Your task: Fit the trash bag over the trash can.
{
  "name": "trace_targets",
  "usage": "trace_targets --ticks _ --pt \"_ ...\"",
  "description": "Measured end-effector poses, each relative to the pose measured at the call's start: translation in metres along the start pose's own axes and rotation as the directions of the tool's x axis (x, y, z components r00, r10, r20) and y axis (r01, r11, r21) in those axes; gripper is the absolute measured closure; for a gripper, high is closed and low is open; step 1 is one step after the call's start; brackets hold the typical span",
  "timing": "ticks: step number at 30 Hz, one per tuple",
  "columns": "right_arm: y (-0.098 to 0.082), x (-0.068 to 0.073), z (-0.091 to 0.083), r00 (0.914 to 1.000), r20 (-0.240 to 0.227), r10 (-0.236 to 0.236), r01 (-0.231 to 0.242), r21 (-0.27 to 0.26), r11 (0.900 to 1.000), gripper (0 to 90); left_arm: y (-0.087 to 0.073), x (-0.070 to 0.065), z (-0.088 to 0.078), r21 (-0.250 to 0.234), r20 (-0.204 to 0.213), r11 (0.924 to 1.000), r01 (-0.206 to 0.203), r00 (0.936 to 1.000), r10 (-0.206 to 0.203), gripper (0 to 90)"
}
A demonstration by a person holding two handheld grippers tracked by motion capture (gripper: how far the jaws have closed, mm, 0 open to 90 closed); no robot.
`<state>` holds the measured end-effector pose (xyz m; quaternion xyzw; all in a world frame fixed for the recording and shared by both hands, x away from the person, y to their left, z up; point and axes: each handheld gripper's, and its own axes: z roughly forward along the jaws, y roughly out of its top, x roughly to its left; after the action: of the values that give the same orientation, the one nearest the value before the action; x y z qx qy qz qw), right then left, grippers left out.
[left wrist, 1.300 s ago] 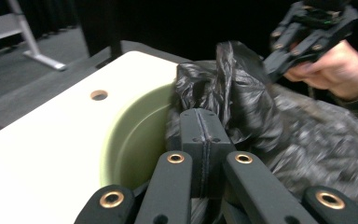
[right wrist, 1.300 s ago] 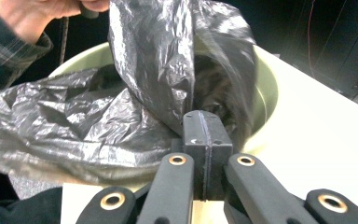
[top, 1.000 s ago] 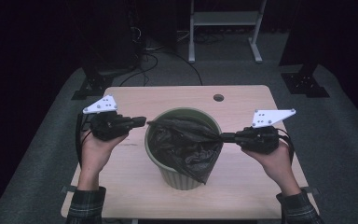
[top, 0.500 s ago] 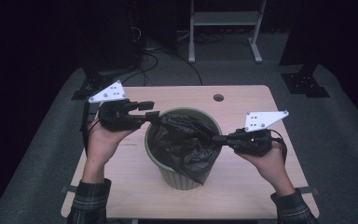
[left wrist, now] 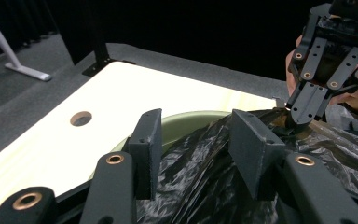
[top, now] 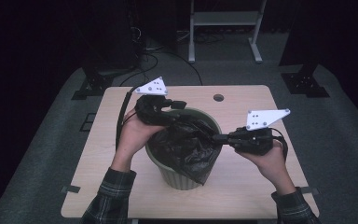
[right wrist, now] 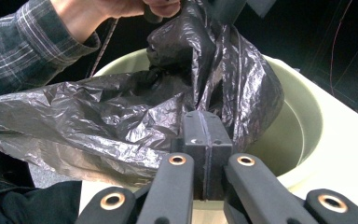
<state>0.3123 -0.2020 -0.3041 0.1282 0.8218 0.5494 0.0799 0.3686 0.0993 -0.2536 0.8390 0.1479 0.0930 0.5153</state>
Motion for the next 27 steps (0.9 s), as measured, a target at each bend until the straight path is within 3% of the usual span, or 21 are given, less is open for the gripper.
trace_targets --ticks 4,6,10,11,20,27 --pt "0.0 -0.001 -0.001 1.0 0.001 -0.002 0.002 -0.005 1.0 90.0 -0.002 -0.001 0.008 0.024 0.018 0.9997 -0.009 0.9998 0.009 53.8" --pt "0.0 -0.001 -0.001 1.0 -0.001 -0.002 0.002 -0.008 1.0 90.0 -0.003 -0.002 0.012 0.047 0.014 0.9987 -0.018 0.9997 0.017 58.4" --pt "0.001 -0.001 -0.001 1.0 -0.005 0.001 -0.002 -0.014 1.0 90.0 -0.006 -0.004 0.016 0.096 -0.001 0.994 -0.051 0.9987 0.052 87.4" --pt "0.001 -0.001 -0.001 1.0 -0.004 0.001 -0.001 -0.013 1.0 90.0 -0.006 -0.003 0.015 0.099 -0.009 0.994 -0.046 0.9988 0.047 90.0" --pt "-0.002 -0.004 -0.014 0.9994 0.031 0.012 -0.012 -0.012 1.0 90.0 -0.022 0.014 -0.031 0.016 -0.112 0.9995 0.025 0.9935 -0.023 90.0" --pt "-0.007 -0.006 -0.027 0.9975 0.068 0.018 -0.019 0.003 1.0 90.0 -0.045 0.022 -0.078 -0.043 -0.197 0.9961 0.077 0.9767 -0.084 90.0"
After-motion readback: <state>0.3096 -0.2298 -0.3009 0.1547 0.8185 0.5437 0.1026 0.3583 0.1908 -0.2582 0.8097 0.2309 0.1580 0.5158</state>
